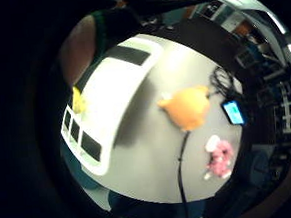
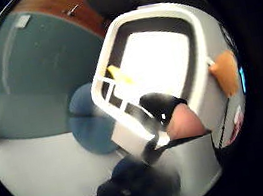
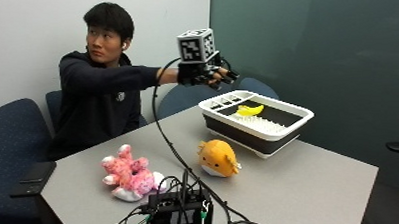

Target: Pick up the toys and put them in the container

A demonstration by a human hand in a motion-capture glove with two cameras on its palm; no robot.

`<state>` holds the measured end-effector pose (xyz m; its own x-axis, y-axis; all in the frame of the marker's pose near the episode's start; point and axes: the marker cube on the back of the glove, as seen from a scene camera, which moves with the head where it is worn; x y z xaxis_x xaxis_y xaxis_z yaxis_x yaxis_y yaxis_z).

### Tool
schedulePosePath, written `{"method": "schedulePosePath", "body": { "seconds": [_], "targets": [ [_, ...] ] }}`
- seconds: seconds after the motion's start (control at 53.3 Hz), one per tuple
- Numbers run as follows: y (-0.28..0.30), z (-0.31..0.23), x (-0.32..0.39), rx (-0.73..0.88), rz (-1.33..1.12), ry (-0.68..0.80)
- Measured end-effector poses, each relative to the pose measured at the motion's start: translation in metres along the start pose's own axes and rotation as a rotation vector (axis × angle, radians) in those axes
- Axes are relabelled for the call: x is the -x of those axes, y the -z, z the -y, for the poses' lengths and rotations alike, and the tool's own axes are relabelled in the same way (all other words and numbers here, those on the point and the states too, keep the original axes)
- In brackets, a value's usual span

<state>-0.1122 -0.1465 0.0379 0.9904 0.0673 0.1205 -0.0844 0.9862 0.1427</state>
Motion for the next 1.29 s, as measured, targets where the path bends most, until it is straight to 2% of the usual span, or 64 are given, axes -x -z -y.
{"method": "schedulePosePath", "body": {
  "seconds": [0.169, 0.263, 0.375, 0.563, 0.694, 0.956, 1.163, 1.294],
  "targets": [
    [0.019, -0.075, -0.058, -0.060, -0.148, -0.201],
    [0.037, -0.106, -0.123, 0.068, -0.166, -0.350],
    [0.046, -0.141, -0.179, 0.194, -0.186, -0.455],
    [0.032, -0.181, -0.248, 0.132, -0.103, -0.591],
    [0.001, -0.186, -0.274, 0.160, -0.047, -0.641],
    [-0.065, -0.165, -0.289, 0.240, -0.056, -0.631],
    [-0.102, -0.157, -0.294, 0.293, -0.177, -0.653],
    [-0.108, -0.153, -0.292, 0.237, -0.337, -0.635]
  ]
}}
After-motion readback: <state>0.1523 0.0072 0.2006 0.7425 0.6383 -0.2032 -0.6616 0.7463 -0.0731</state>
